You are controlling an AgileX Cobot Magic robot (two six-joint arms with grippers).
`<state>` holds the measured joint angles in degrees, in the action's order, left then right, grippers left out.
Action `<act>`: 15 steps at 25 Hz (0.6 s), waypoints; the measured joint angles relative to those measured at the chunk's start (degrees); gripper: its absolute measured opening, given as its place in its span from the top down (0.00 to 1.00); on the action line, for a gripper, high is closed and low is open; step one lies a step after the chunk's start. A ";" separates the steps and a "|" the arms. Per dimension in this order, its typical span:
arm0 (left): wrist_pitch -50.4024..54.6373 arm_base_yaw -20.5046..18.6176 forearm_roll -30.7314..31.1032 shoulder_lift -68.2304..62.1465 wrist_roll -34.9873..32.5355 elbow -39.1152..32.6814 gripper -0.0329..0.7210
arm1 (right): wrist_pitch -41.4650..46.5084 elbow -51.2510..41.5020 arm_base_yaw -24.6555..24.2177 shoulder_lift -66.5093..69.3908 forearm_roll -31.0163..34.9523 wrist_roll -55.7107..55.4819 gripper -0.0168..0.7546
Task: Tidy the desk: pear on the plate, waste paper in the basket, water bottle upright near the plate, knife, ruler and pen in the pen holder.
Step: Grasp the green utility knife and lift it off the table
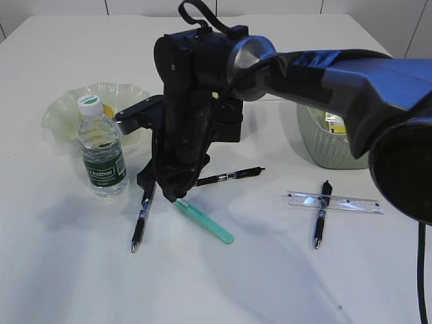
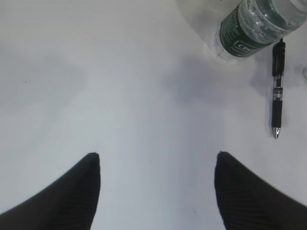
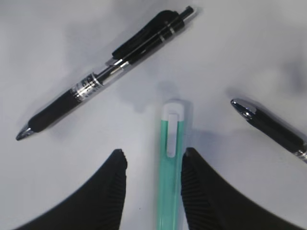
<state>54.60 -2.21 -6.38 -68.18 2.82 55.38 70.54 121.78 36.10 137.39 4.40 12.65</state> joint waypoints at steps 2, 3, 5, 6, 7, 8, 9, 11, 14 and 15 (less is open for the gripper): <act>0.00 0.00 0.00 0.00 0.00 0.00 0.26 | 0.00 0.00 0.22 0.33 -1.10 -0.47 0.60; 0.00 0.00 0.00 0.00 0.00 0.00 0.26 | 0.00 0.00 0.22 0.48 -1.53 -0.51 0.60; 0.00 0.00 0.00 0.00 0.00 0.00 0.26 | 0.00 0.00 0.22 0.72 -2.18 -0.76 0.60; 0.00 0.00 0.00 0.00 0.00 0.00 0.26 | 0.00 0.00 0.22 0.72 -2.27 -0.75 0.60; 0.00 0.00 0.00 0.00 0.00 0.00 0.26 | 0.00 0.00 0.22 0.80 -2.37 -0.75 0.60; 0.00 0.00 0.00 0.00 0.00 0.00 0.26 | 0.00 0.00 0.22 0.80 -2.32 -0.75 0.60; 0.00 0.00 0.00 0.00 0.00 0.00 0.26 | 0.00 0.00 0.22 0.80 -2.41 -0.87 0.60; 0.00 0.00 0.00 0.00 0.00 0.00 0.26 | 0.00 0.00 0.22 0.80 -2.55 -0.87 0.60; 0.00 0.00 0.00 0.00 0.00 0.00 0.26 | 0.00 0.00 0.22 0.95 -2.55 -0.87 0.60; 0.00 0.00 0.00 0.00 0.00 0.00 0.26 | -0.10 0.00 0.22 1.07 -2.59 -0.87 0.60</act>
<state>54.60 -2.21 -6.38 -68.18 2.82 55.38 70.44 121.78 36.31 138.46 1.81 11.78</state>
